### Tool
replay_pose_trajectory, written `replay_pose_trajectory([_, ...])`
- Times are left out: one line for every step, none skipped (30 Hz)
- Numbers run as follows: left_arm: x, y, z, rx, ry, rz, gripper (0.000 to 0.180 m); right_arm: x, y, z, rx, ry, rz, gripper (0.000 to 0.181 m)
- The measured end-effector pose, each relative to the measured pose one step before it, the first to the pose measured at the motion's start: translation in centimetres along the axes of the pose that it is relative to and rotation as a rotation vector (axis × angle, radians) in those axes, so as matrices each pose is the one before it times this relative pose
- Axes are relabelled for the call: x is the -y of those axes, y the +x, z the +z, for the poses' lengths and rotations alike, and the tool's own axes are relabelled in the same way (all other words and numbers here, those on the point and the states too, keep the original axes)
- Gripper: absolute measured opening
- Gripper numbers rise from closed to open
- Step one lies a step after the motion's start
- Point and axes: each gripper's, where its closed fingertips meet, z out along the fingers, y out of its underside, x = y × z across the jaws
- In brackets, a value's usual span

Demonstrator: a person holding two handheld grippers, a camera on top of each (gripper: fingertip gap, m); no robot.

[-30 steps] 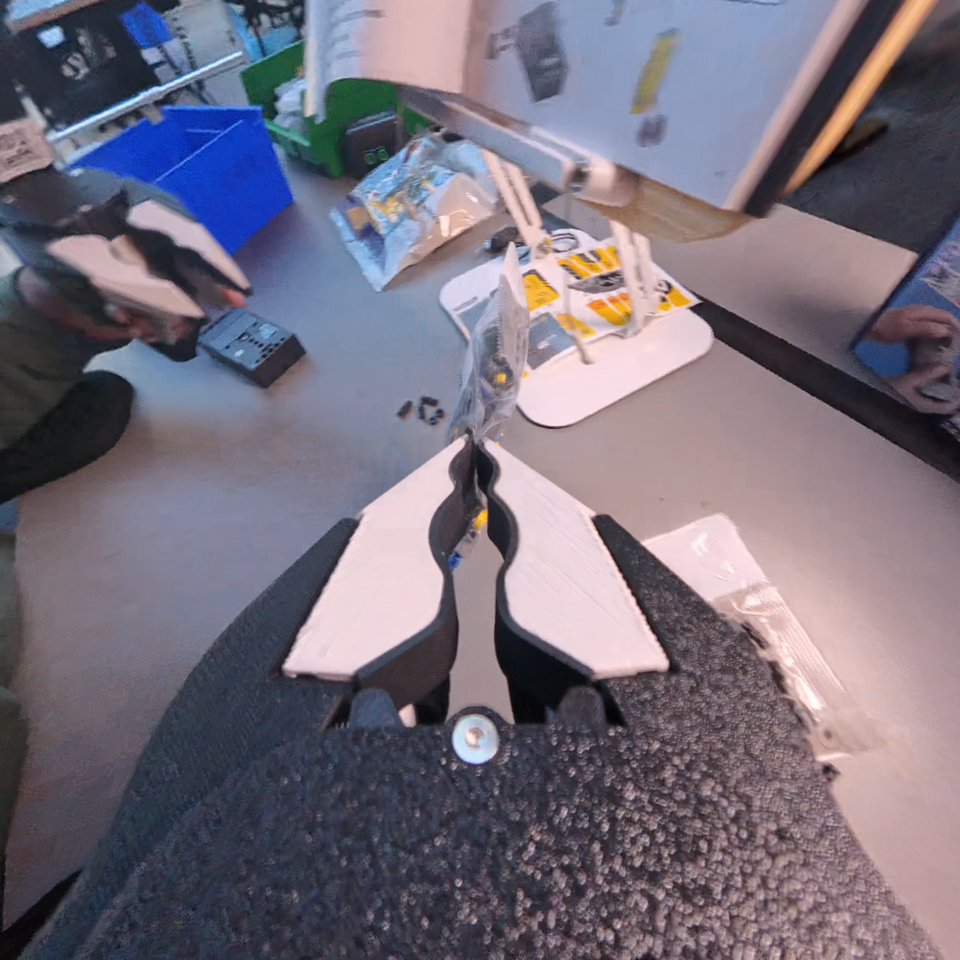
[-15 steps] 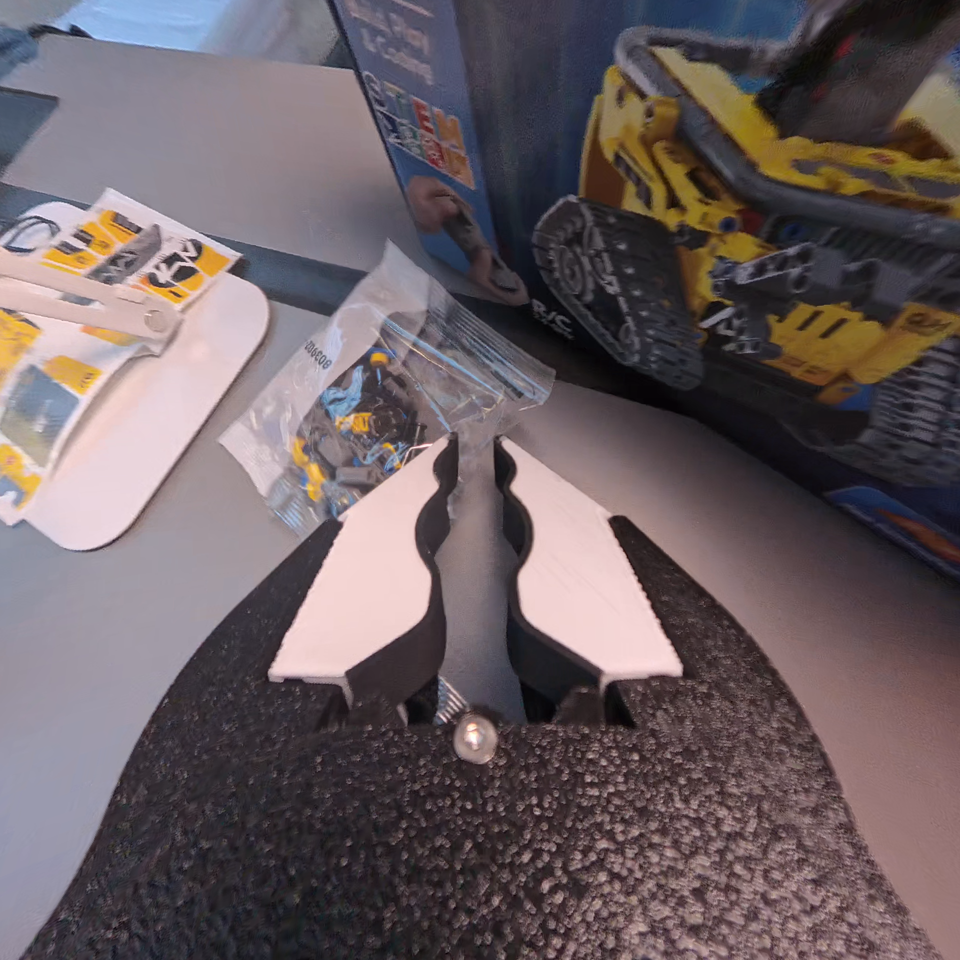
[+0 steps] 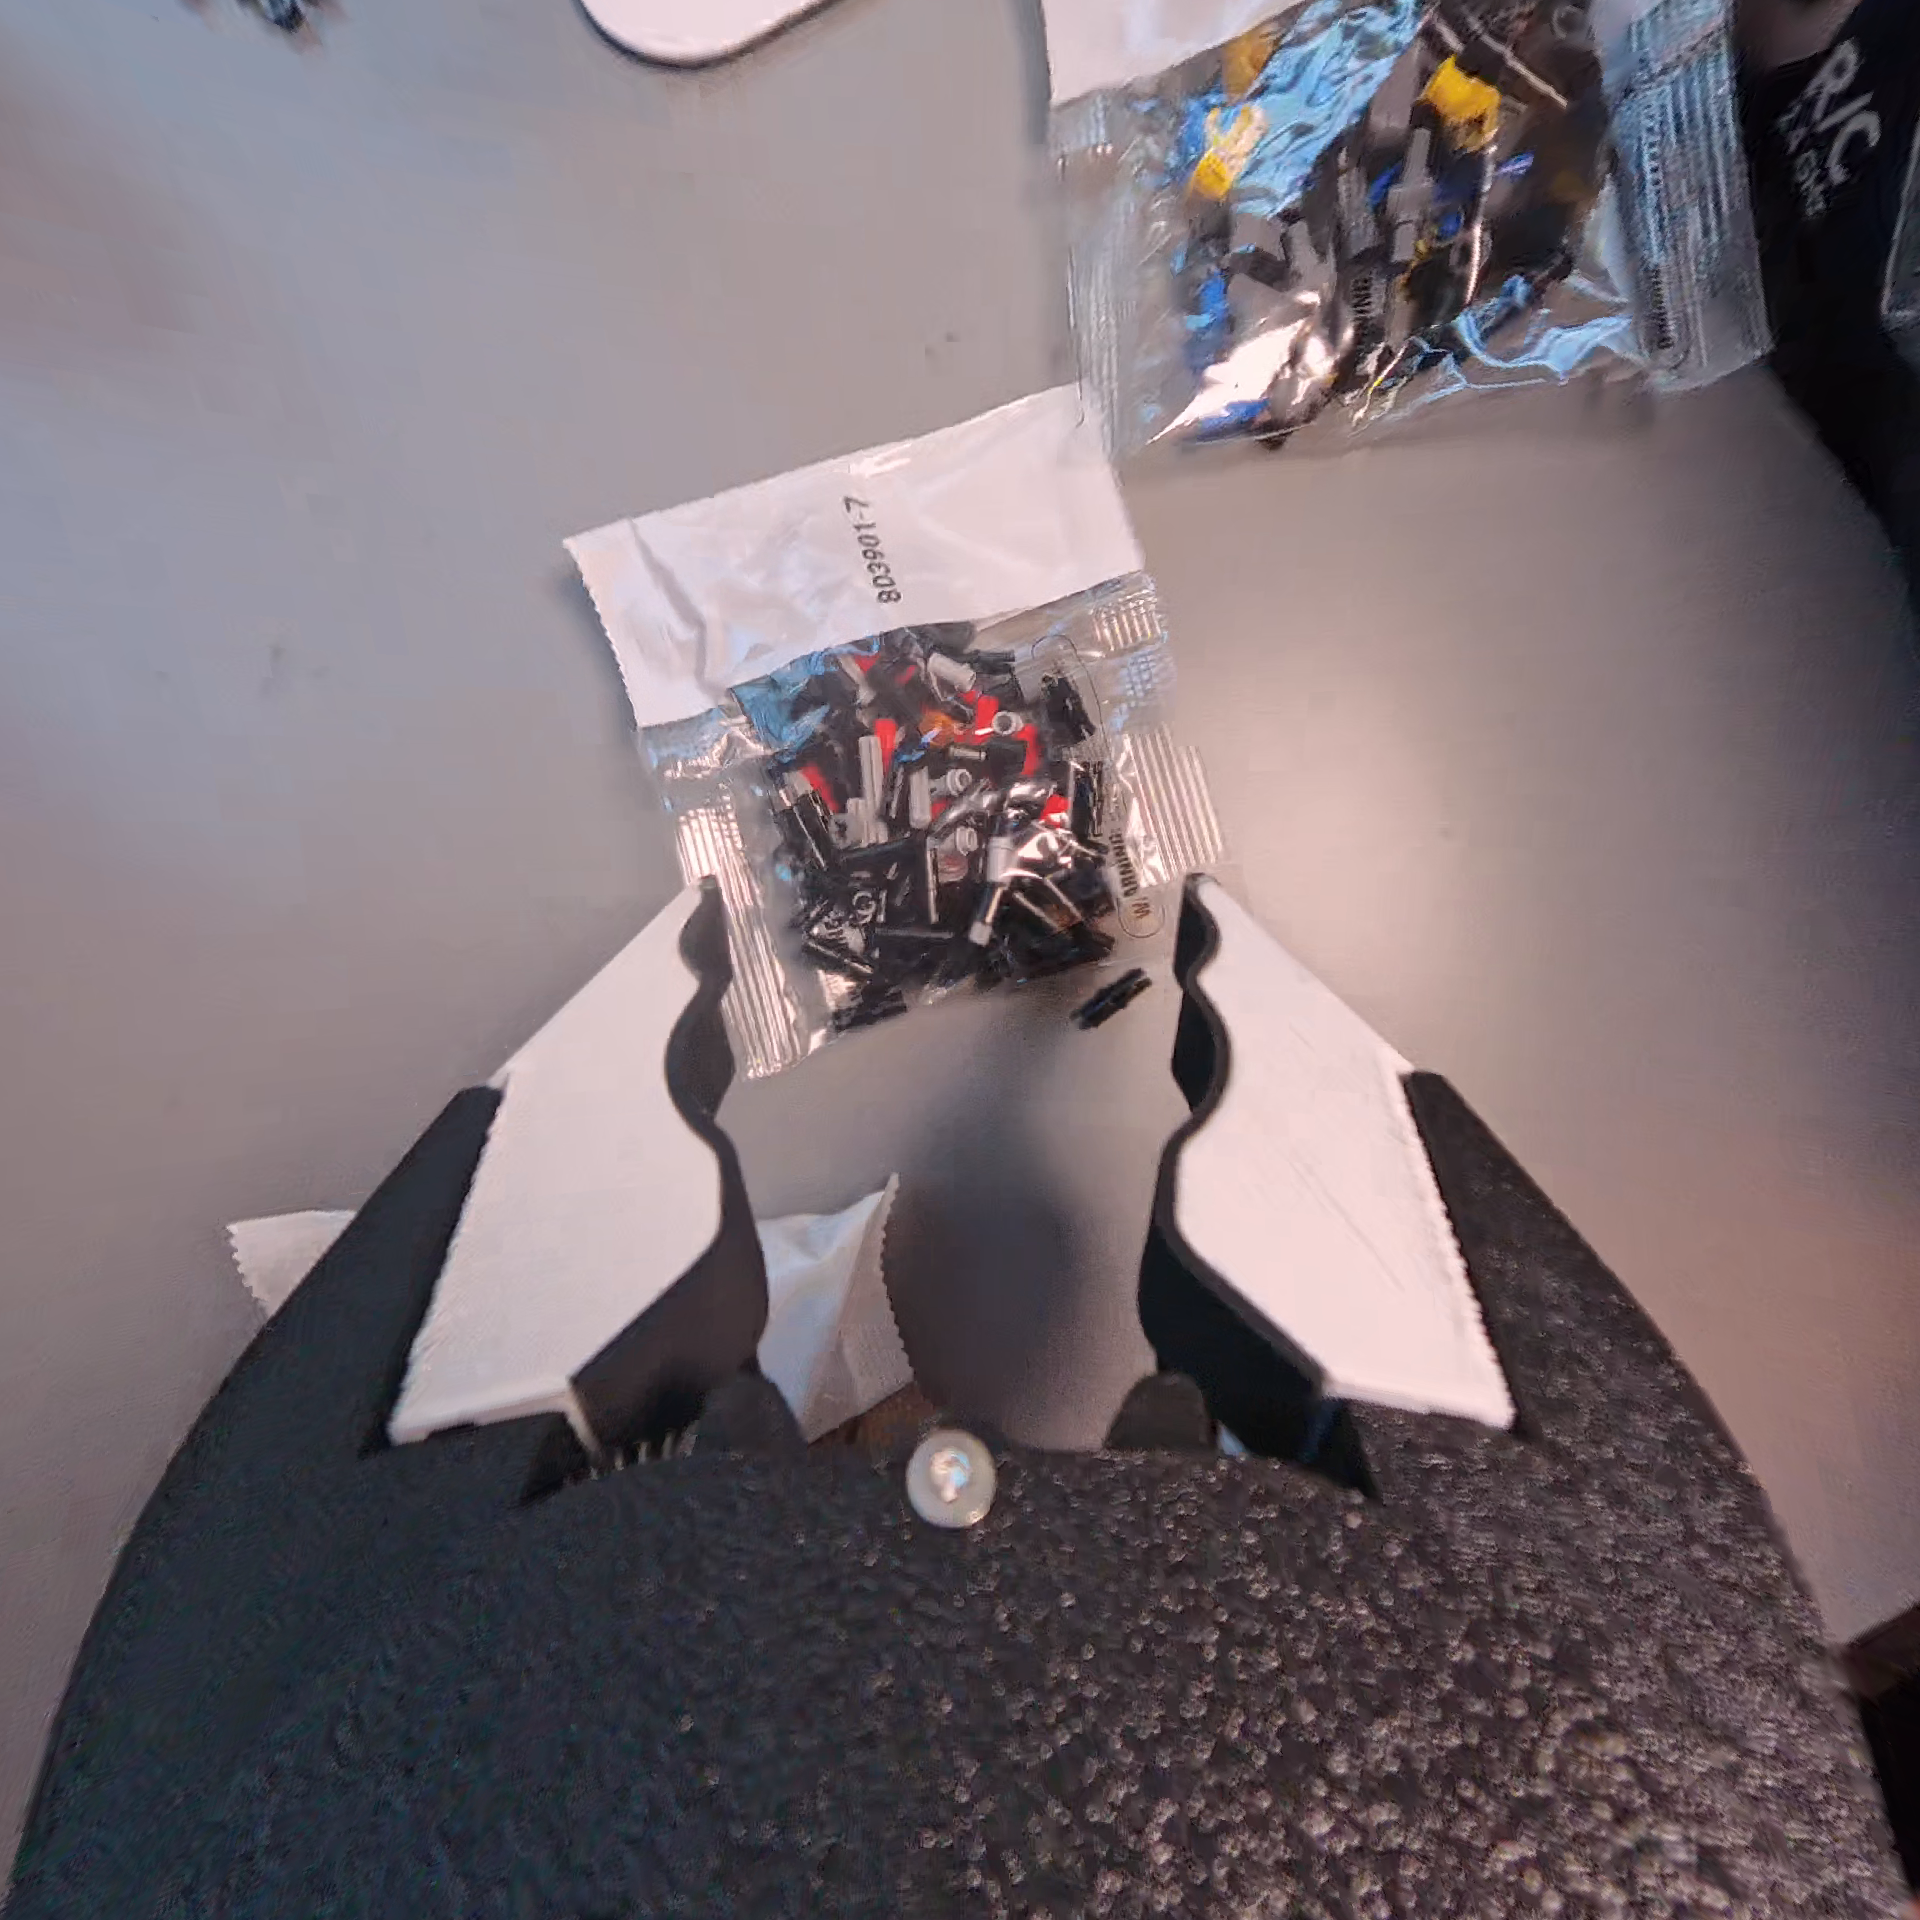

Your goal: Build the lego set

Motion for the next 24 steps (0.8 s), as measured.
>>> replay_pose_trajectory([0.056, 0.201, 0.006, 0.0018, -0.0017, 0.0122, 0.029, -0.414, 0.113, 0.18, -0.0309, -0.0274, -0.0505, 0.09])
replay_pose_trajectory([0.054, 0.131, -0.035, 0.0044, -0.0004, 0.0136, 0.029, -0.393, -0.015, 0.187, -0.0135, -0.0291, -0.0265, 0.095])
replay_pose_trajectory([0.044, 0.051, -0.053, 0.0043, 0.001, 0.0102, 0.029, -0.121, -0.035, 0.229, -0.0047, -0.0105, -0.0064, 0.098])
replay_pose_trajectory([0.035, 0.002, -0.049, 0.0023, 0.0027, 0.0026, 0.029, -0.11, -0.081, 0.281, 0.0027, -0.0098, -0.0009, 0.098])
replay_pose_trajectory([0.03, -0.026, -0.009, -0.0006, 0.0037, -0.0055, 0.029, -0.143, -0.162, 0.342, 0.0094, -0.0111, -0.0012, 0.096])
replay_pose_trajectory([0.032, 0.001, 0.004, -0.0031, 0.0038, -0.0093, 0.029, -0.041, -0.169, 0.346, 0.0105, -0.0049, -0.0003, 0.092])
replay_pose_trajectory([0.026, 0.02, 0.009, -0.0035, 0.0024, -0.0077, 0.029, 0.003, -0.35, 0.309, 0.0198, -0.0037, 0.0017, 0.088])
replay_pose_trajectory([0.004, 0.032, 0.002, -0.0012, 0.0003, -0.0021, 0.029, 0.077, -0.261, 0.271, 0.012, -0.0009, -0.0001, 0.086])
replay_pose_trajectory([-0.018, 0.042, -0.005, 0.001, -0.0019, 0.0039, 0.029, 0.226, -0.273, 0.205, 0.0081, 0.0066, -0.0093, 0.084])
replay_pose_trajectory([-0.044, 0.033, -0.023, 0.0017, -0.0033, 0.0065, 0.029, 0.33, -0.427, 0.195, 0.0107, 0.0111, -0.011, 0.082])
replay_pose_trajectory([-0.048, 0.008, -0.006, 0.0014, -0.003, 0.0053, 0.029, 0.333, -0.575, 0.212, 0.0143, 0.0053, -0.0128, 0.081])
replay_pose_trajectory([-0.049, 0.006, 0.006, -0.0001, -0.0014, 0.0017, 0.029, 0.373, -0.706, 0.262, 0.0133, 0.0032, -0.0221, 0.079])
replay_pose_trajectory([-0.041, 0.015, 0.019, -0.0025, -0.0001, -0.0023, 0.029, 0.467, -0.892, 0.314, 0.0176, 0.0035, -0.0259, 0.078])
replay_pose_trajectory([-0.057, 0.016, 0.05, -0.0042, -0.0002, -0.0043, 0.029, 0.558, -1.033, 0.363, 0.022, 0.004, -0.0254, 0.077])
replay_pose_trajectory([-0.08, 0.022, 0.057, -0.004, -0.0014, -0.0037, 0.029, 0.634, -1.047, 0.426, 0.018, 0.0026, -0.0292, 0.076])
replay_pose_trajectory([-0.104, 0.035, 0.082, -0.0033, -0.0027, -0.0017, 0.029, 0.701, -1.134, 0.489, 0.0187, 0.0014, -0.0328, 0.075])
replay_pose_trajectory([-0.125, 0.055, 0.09, -0.0033, -0.0041, 0.0006, 0.029, 0.792, -1.233, 0.561, 0.0217, 0.0008, -0.0334, 0.075])
replay_pose_trajectory([-0.152, 0.06, 0.089, -0.0025, -0.006, 0.0025, 0.029, 0.933, -1.316, 0.616, 0.0245, 0.0032, -0.0353, 0.075])
replay_pose_trajectory([-0.187, 0.059, 0.1, -0.001, -0.0089, 0.005, 0.03, 1.019, -1.348, 0.705, 0.0257, 0.0024, -0.0345, 0.074])
replay_pose_trajectory([-0.212, 0.058, 0.108, 0.0004, -0.0118, 0.0083, 0.031, 1.07, -1.311, 0.794, 0.025, 0.0022, -0.0344, 0.074])
replay_pose_trajectory([-0.252, 0.042, 0.096, 0.0023, -0.0139, 0.0105, 0.032, 1.178, -1.224, 0.85, 0.0232, 0.0058, -0.033, 0.074])
replay_pose_trajectory([-0.262, -0.003, 0.1, 0.006, -0.0151, 0.0118, 0.035, 1.249, -1.141, 0.899, 0.0225, 0.0087, -0.031, 0.074])
replay_pose_trajectory([-0.265, -0.03, 0.07, 0.0086, -0.0144, 0.0132, 0.036, 1.283, -0.953, 0.921, 0.0156, 0.01, -0.0314, 0.074])
replay_pose_trajectory([-0.237, -0.031, 0.038, 0.0081, -0.0121, 0.0129, 0.037, 1.29, -0.738, 0.951, 0.0082, 0.0122, -0.0288, 0.074])
